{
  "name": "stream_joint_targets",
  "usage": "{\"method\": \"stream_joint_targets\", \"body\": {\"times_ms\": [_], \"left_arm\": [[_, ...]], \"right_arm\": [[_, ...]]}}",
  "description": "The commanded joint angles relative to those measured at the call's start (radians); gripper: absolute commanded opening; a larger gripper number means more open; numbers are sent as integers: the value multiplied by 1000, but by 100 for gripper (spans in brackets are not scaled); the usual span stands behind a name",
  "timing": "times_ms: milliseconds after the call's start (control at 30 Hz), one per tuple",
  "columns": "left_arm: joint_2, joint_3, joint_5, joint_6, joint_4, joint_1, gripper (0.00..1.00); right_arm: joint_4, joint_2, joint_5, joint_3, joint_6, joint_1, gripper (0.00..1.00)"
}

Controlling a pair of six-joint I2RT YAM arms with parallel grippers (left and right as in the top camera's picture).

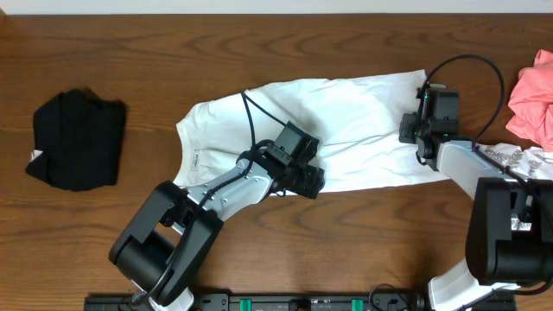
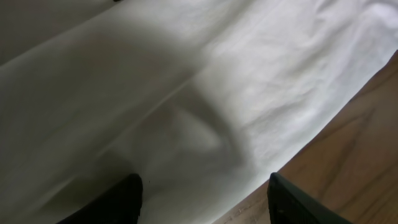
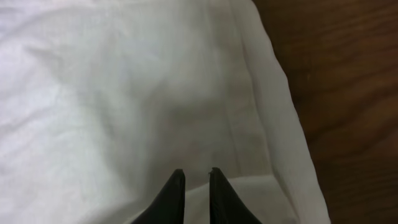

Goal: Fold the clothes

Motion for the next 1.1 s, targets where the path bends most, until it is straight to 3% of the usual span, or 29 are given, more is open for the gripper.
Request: {"method": "stream_joint_targets", "body": {"times_ms": [0,333,567,1067], "left_arm": [[11,-10,-8,-9,-24,6,65],[-112,-10,-15,-5,-24,55,66],[-135,-10,-20,-5,-49,70,66],[-135,-10,-26,-6,-218,70,63]], "right_arm": [[-17,1,1,0,-10,-6,15],[-225,-170,-67,37,-39,-3,18],[-406,-159,-100,28,-39,6,16],[-413,-26,-151,16,-39,9,16]]}}
